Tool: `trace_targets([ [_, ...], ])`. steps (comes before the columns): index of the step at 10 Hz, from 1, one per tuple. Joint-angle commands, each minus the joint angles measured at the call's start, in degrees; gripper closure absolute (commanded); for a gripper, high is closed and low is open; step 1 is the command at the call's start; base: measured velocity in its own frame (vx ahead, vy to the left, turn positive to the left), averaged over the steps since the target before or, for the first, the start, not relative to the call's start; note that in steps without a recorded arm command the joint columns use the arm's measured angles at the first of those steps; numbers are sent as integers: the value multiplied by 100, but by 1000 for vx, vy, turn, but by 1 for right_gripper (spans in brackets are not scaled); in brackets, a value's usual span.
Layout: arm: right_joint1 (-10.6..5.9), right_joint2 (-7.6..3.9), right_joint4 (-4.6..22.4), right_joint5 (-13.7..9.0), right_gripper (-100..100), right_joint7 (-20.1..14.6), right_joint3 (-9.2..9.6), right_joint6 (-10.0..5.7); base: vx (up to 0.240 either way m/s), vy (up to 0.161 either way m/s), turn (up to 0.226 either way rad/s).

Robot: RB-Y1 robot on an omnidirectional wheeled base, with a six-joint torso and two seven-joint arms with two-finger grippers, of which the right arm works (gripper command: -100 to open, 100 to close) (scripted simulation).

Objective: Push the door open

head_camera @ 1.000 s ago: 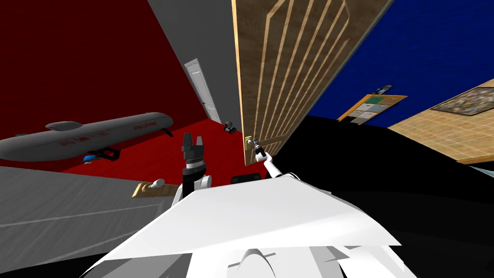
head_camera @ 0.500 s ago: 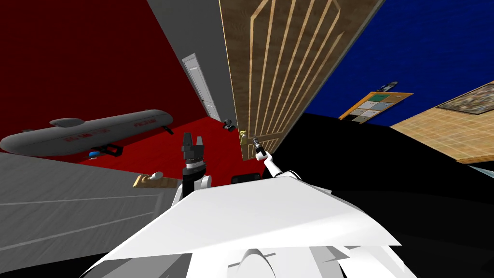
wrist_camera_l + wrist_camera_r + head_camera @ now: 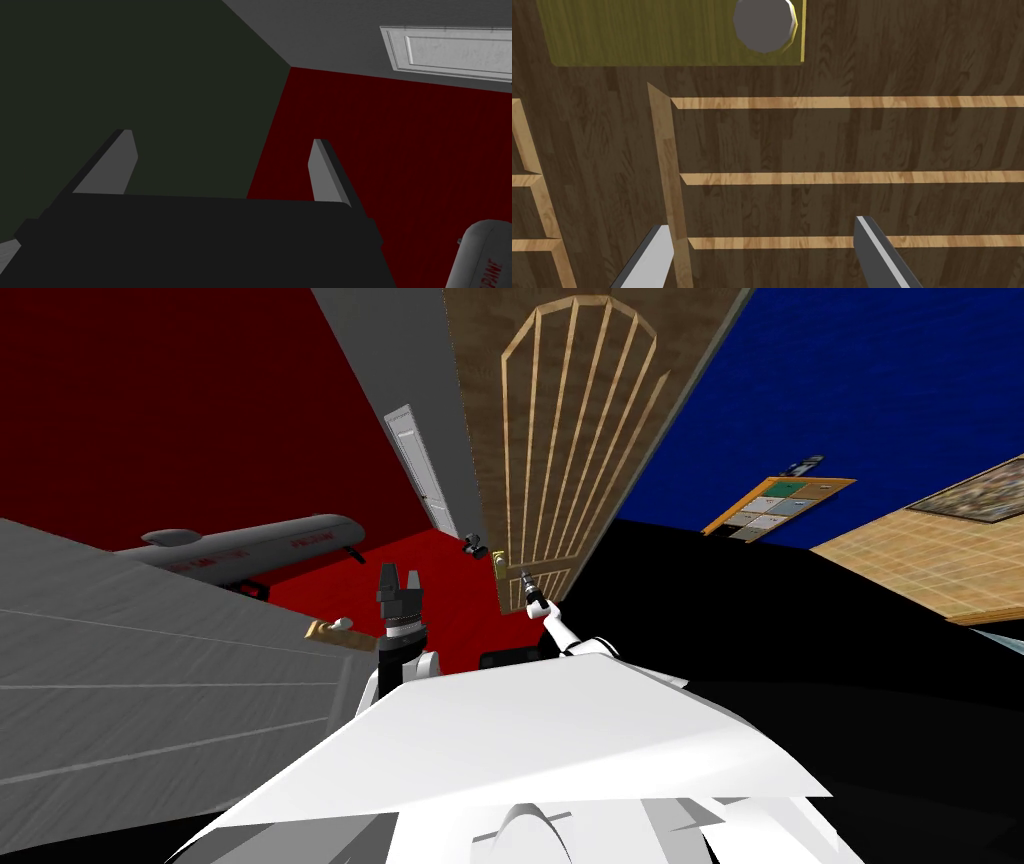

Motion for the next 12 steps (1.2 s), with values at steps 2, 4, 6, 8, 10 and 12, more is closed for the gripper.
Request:
trace_targets([
  [2, -163, 173, 219, -99, -100, 40, 0, -75, -212, 90, 16],
  [4, -198, 247, 259, -126, -100, 51, 1, -84, -135, 153, 1],
  [6, -215, 151, 288, -122, -100, 57, -10, -95, 32, -24, 14],
  [8, -213, 57, 293, -122, -100, 69, -19, -108, 123, -144, 16],
  [10, -210, -72, 306, -121, -100, 98, -40, -138, 195, -64, 18],
  [12, -208, -102, 318, -120, -100, 124, -59, -166, 226, 22, 16],
])
